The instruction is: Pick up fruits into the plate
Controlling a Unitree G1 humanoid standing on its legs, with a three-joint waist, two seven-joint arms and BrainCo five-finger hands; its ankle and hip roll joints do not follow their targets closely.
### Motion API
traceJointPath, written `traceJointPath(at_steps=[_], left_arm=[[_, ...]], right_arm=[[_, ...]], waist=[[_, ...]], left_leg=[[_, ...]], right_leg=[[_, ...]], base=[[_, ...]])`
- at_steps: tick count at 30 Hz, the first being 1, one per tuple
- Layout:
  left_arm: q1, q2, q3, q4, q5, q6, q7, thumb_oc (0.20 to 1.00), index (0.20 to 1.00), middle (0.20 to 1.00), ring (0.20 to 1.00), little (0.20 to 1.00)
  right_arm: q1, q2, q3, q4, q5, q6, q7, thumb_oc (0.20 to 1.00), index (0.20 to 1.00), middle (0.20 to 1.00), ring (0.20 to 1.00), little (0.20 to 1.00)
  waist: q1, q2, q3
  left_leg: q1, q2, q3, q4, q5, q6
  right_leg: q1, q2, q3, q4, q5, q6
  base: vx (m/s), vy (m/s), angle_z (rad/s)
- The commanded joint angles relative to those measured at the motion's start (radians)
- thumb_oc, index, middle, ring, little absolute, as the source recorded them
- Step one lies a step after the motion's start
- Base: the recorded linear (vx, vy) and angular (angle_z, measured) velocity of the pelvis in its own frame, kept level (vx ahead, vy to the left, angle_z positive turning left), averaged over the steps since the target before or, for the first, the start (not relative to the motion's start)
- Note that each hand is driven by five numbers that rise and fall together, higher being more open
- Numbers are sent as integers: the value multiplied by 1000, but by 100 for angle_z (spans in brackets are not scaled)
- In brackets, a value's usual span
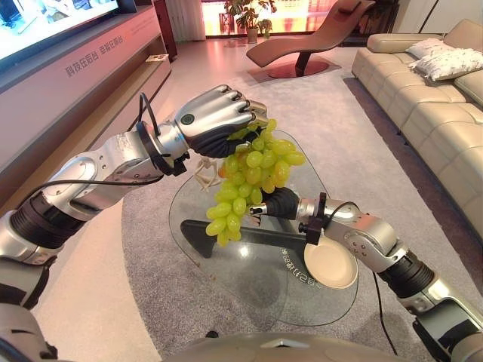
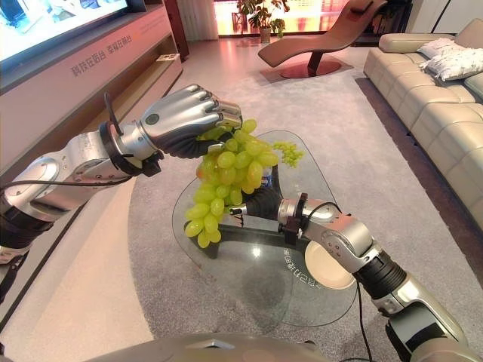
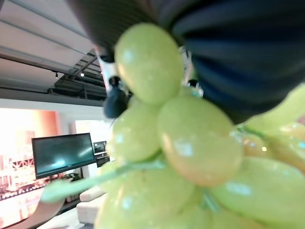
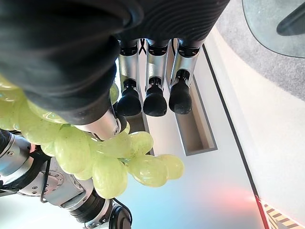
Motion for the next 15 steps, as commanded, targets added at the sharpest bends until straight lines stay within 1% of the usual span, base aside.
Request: traceJointPath(at_steps=[1,2,4,5,7,11,15], left_arm=[[-166,-3,7,23,-4,23,18,200,200,200,200,200],[-164,-7,7,25,0,21,17,200,200,200,200,200],[-166,-7,5,25,0,22,17,200,200,200,200,200],[-164,-6,6,27,1,20,18,200,200,200,200,200],[-156,-3,9,28,1,15,19,200,200,200,200,200],[-145,1,15,35,4,7,24,200,200,200,200,200],[-123,8,29,38,8,-1,23,200,200,200,200,200]], right_arm=[[-52,36,-17,-43,67,-38,16,445,445,445,445,445],[-52,37,-17,-45,85,-30,14,1000,1000,1000,1000,1000],[-52,38,-18,-45,116,-23,18,1000,1000,1000,1000,1000],[-47,46,-22,-46,165,-15,19,1000,1000,1000,1000,1000],[-34,57,-29,-49,216,-15,21,1000,1000,1000,1000,1000],[-13,78,-35,-60,268,-22,2,1000,1000,1000,1000,1000],[15,100,-48,-71,304,-45,-31,1000,1000,1000,1000,1000]], waist=[[17,-39,16],[18,-39,16],[18,-39,17],[18,-38,18],[20,-39,19],[22,-38,20],[21,-35,21]], left_leg=[[73,-50,91,7,-133,30],[74,-50,90,7,-133,30],[75,-50,91,7,-133,30],[76,-50,91,7,-134,30],[77,-50,89,7,-134,31],[76,-50,87,7,-134,31],[77,-50,88,7,-134,32]], right_leg=[[32,-9,8,5,-65,14],[33,-9,7,5,-66,14],[34,-9,6,5,-66,13],[35,-9,6,5,-66,13],[36,-9,5,5,-66,14],[36,-10,4,5,-66,14],[36,-11,2,5,-66,15]], base=[[0,0,0],[0,0,0],[0,0,0],[0,0,0],[0,0,0],[0,0,0],[0,0,0]])
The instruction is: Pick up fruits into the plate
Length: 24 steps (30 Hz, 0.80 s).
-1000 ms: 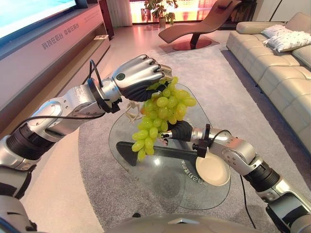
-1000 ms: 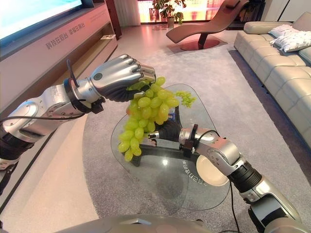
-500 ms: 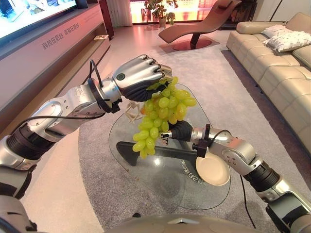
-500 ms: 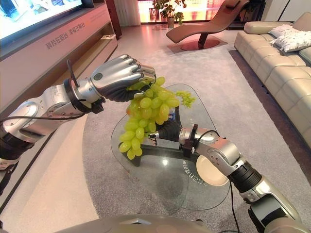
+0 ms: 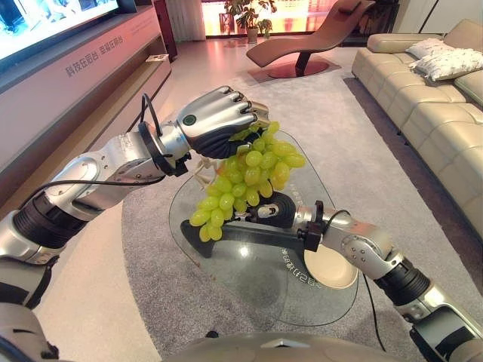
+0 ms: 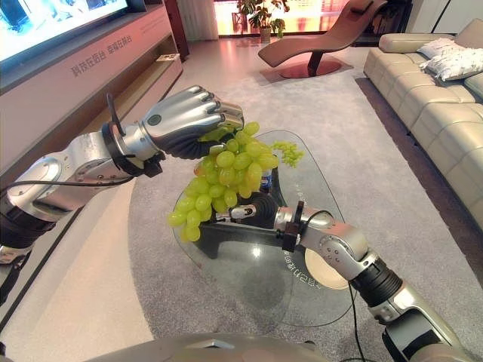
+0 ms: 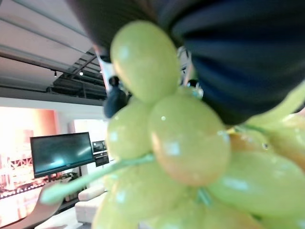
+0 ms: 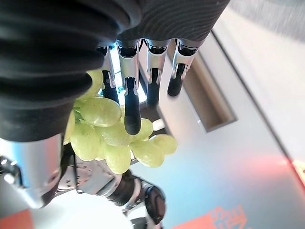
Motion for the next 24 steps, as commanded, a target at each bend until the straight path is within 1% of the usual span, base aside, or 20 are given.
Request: traceJointPath(at_steps=[1,8,12,17,18,19,20,24], left_arm=[[-119,20,30,36,9,4,33,200,200,200,200,200],[-89,10,47,40,25,8,33,200,200,200,200,200],[-73,-1,53,45,26,12,35,200,200,200,200,200],[-50,-18,66,39,35,29,28,200,200,200,200,200],[-46,-21,69,34,36,37,25,200,200,200,200,200],[-45,-21,70,35,36,39,24,200,200,200,200,200],[-39,-23,78,34,37,42,22,200,200,200,200,200],[-12,-37,102,23,52,60,10,200,200,200,200,200]], right_arm=[[-51,48,-51,-73,112,-77,-32,1000,1000,1000,1000,1000],[-13,94,-72,-74,179,-105,-108,1000,1000,1000,1000,1000],[-3,117,-79,-68,168,-137,-157,1000,1000,1000,1000,1000],[10,130,-100,-54,85,-203,-241,1000,1000,1000,1000,1000],[11,130,-108,-53,60,-223,-265,1000,1000,1000,1000,1000],[11,130,-111,-52,58,-225,-270,1000,1000,1000,1000,1000],[10,133,-122,-53,53,-242,-295,1000,1000,1000,1000,1000],[14,144,-163,-64,24,-300,-362,1000,1000,1000,1000,1000]], waist=[[20,-35,21],[17,-30,23],[15,-27,25],[11,-23,25],[10,-23,25],[9,-22,24],[8,-22,26],[3,-18,29]], left_leg=[[77,-49,89,7,-134,31],[77,-49,90,7,-134,32],[76,-48,91,7,-133,31],[74,-47,95,7,-132,31],[68,-48,96,7,-123,32],[72,-47,96,7,-133,31],[68,-47,98,7,-123,32],[66,-47,101,7,-124,33]], right_leg=[[35,-11,3,5,-65,15],[33,-12,3,5,-65,16],[31,-12,4,5,-64,16],[28,-14,5,5,-64,16],[20,-16,6,5,-55,15],[25,-15,6,5,-63,17],[19,-17,6,5,-53,15],[15,-18,12,5,-53,15]], base=[[0,0,0],[0,0,0],[0,0,0],[-6,3,0],[0,0,0],[0,0,0],[0,0,0],[0,0,0]])
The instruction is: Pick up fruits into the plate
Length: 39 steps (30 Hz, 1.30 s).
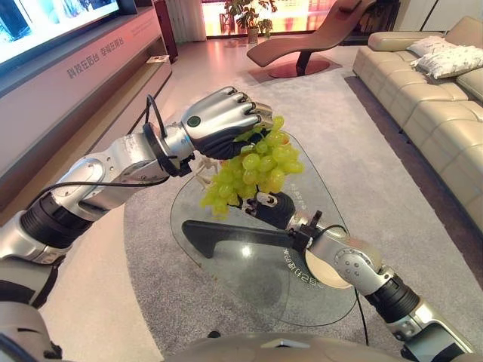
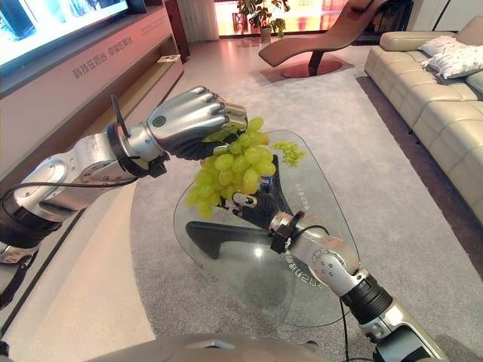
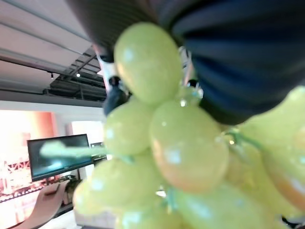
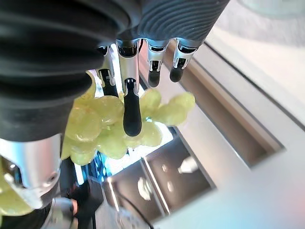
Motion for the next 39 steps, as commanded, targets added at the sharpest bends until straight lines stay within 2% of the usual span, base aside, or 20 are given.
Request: traceJointPath(at_steps=[1,7,11,12,14,18,31,39], left_arm=[[-7,22,97,19,14,43,9,200,200,200,200,200],[10,11,123,-1,19,66,-5,200,200,200,200,200],[10,13,136,-16,15,82,-16,200,200,200,200,200],[7,21,145,-25,9,93,-21,200,200,200,200,200],[4,26,153,-32,6,103,-29,200,200,200,200,200],[-1,38,166,-29,6,111,-30,200,200,200,200,200],[-18,85,183,-4,-13,126,-8,200,200,200,200,200],[-27,88,180,-3,-17,118,-3,200,200,200,200,200]], right_arm=[[-67,79,-133,-69,-14,-171,-54,1000,1000,1000,1000,1000],[-73,72,-168,-86,-236,-241,-183,1000,1000,1000,1000,1000],[-84,43,-188,-95,-355,-232,-237,1000,1000,1000,1000,1000],[-92,14,-200,-97,-446,-227,-274,1000,1000,1000,1000,1000],[-99,-12,-213,-98,-468,-213,-281,1000,1000,1000,1000,1000],[-106,-65,-243,-98,-489,-201,-286,1000,1000,1000,1000,1000],[-98,-138,-291,-100,-512,-202,-247,1000,1000,1000,1000,1000],[-102,-138,-285,-111,-387,-162,-160,1000,1000,1000,1000,1000]], waist=[[5,-34,36],[1,-27,37],[-1,-25,36],[-2,-26,35],[-2,-27,36],[-5,-31,40],[-15,-33,37],[-18,-32,37]], left_leg=[[81,-46,96,7,-126,31],[78,-46,99,7,-127,33],[78,-46,100,7,-128,33],[77,-45,102,7,-129,33],[76,-44,104,7,-129,32],[77,-43,105,7,-130,31],[78,-41,109,7,-135,30],[79,-40,109,7,-137,29]], right_leg=[[34,-16,8,5,-52,14],[29,-19,12,5,-51,16],[26,-20,15,5,-50,18],[24,-21,16,5,-49,18],[24,-21,17,5,-49,18],[24,-20,19,5,-49,18],[22,-17,28,5,-52,21],[24,-15,32,5,-54,20]], base=[[0,0,0],[0,6,-1],[5,7,-4],[0,0,0],[2,-2,-2],[0,0,0],[0,0,0],[0,0,0]])
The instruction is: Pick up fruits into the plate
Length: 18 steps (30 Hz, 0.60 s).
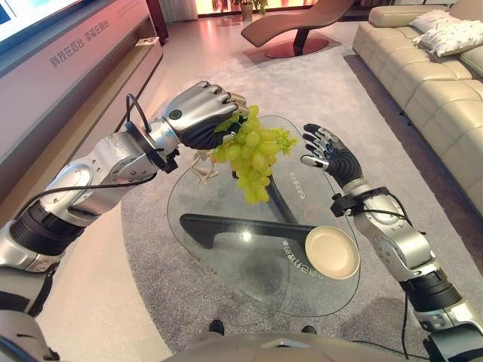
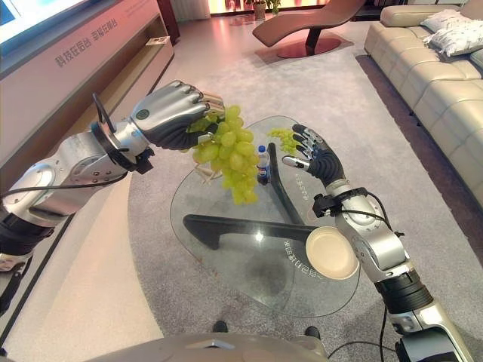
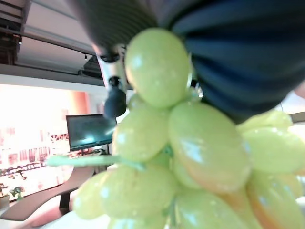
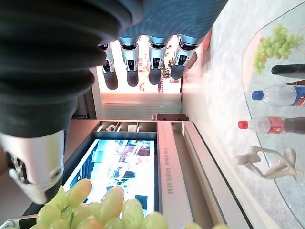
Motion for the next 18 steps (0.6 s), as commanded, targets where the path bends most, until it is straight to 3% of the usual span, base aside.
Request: traceJointPath(at_steps=[1,8,18], left_arm=[[-108,37,95,1,-25,10,59,200,200,200,200,200],[-123,18,71,0,-21,5,60,200,200,200,200,200],[-160,-11,24,-11,-32,10,70,200,200,200,200,200]], right_arm=[[-110,-3,-5,-100,115,-16,69,1000,1000,1000,1000,1000],[-114,58,67,-115,240,35,170,1000,1000,1000,1000,1000],[-152,103,152,-106,194,46,155,1000,1000,1000,1000,1000]], waist=[[-14,-36,-8],[-8,-38,-10],[3,-41,-13]], left_leg=[[79,-39,85,6,-126,34],[78,-38,82,6,-123,32],[77,-39,75,6,-119,31]], right_leg=[[40,-14,12,7,-49,12],[43,-14,6,7,-51,11],[47,-15,1,7,-53,10]], base=[[0,0,0],[0,0,0],[0,0,0]])
